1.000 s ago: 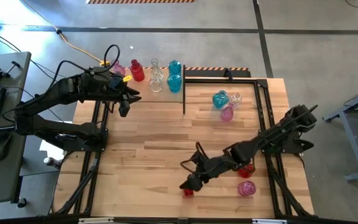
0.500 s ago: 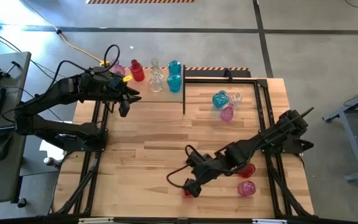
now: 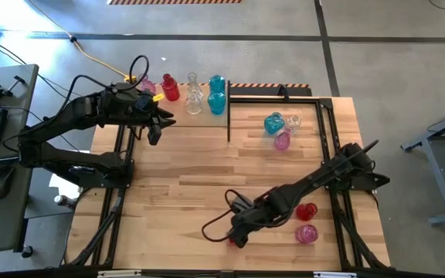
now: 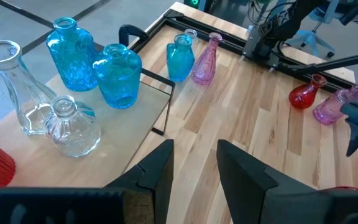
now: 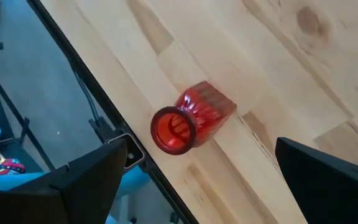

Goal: Sort vases onto shelf
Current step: Put the left red vase on the shelf aligned with the other red vase

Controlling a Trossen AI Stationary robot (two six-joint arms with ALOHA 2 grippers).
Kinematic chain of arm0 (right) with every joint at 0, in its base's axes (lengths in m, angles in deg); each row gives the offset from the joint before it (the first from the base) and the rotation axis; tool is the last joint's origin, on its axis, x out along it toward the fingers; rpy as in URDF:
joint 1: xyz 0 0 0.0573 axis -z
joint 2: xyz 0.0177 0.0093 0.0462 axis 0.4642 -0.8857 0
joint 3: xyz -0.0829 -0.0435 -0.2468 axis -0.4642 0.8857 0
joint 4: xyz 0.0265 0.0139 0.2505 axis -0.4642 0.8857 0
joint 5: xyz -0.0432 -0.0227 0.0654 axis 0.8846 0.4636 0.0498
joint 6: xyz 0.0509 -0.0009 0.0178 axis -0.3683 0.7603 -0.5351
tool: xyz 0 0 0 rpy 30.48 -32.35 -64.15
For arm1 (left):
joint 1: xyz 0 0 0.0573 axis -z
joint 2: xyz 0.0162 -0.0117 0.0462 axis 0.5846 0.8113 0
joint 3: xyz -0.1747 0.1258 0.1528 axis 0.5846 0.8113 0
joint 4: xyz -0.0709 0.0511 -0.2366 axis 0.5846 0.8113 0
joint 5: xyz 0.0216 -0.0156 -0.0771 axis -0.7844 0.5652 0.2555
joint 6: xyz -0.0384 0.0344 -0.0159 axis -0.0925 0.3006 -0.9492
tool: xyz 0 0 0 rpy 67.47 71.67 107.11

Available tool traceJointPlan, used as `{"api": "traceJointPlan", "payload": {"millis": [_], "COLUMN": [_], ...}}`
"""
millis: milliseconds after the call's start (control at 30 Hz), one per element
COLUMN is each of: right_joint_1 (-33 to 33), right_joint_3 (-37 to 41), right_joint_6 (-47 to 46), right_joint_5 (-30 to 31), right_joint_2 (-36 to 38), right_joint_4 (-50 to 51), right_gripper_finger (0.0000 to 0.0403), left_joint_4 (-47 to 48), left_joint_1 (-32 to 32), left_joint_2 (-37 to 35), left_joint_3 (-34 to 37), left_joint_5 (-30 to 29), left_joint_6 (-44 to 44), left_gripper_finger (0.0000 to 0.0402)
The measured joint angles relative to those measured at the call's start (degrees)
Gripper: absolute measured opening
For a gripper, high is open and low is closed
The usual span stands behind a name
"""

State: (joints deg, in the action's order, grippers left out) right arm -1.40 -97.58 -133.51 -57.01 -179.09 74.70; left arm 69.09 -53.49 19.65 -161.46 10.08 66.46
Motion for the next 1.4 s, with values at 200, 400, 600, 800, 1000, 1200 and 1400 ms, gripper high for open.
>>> {"api": "traceJointPlan", "payload": {"millis": [200,400,600,800,1000,1200,1400], "right_joint_1": [0.02,0.02,0.00,0.02,0.02,0.02,0.02], "right_joint_3": [0.00,0.00,0.00,0.00,0.00,0.00,0.00], "right_joint_6": [-2.04,-3.08,-4.51,-6.19,-8.02,-9.84,-12.07], "right_joint_5": [-0.83,-2.01,-2.77,-2.77,-2.75,-2.75,-2.75], "right_joint_2": [-1.84,-4.13,-5.31,-5.75,-5.75,-5.75,-5.75], "right_joint_4": [-0.09,-0.18,-0.48,-0.48,-0.46,-0.39,-0.69], "right_gripper_finger": [0.0379,0.0357,0.0348,0.0335,0.0300,0.0253,0.0205], "left_joint_4": [0.00,0.00,-0.02,-0.01,0.02,0.00,0.00], "left_joint_1": [0.00,0.00,0.01,0.00,0.02,0.00,0.00], "left_joint_2": [0.00,0.00,0.00,0.00,0.00,0.00,0.00], "left_joint_3": [0.00,0.00,0.00,0.00,0.00,0.00,0.00], "left_joint_5": [-0.02,-0.02,-0.01,-0.02,-0.02,0.00,-0.02], "left_joint_6": [0.02,0.00,0.02,0.00,0.02,0.00,0.00], "left_gripper_finger": [0.0113,0.0113,0.0113,0.0113,0.0113,0.0113,0.0113]}}
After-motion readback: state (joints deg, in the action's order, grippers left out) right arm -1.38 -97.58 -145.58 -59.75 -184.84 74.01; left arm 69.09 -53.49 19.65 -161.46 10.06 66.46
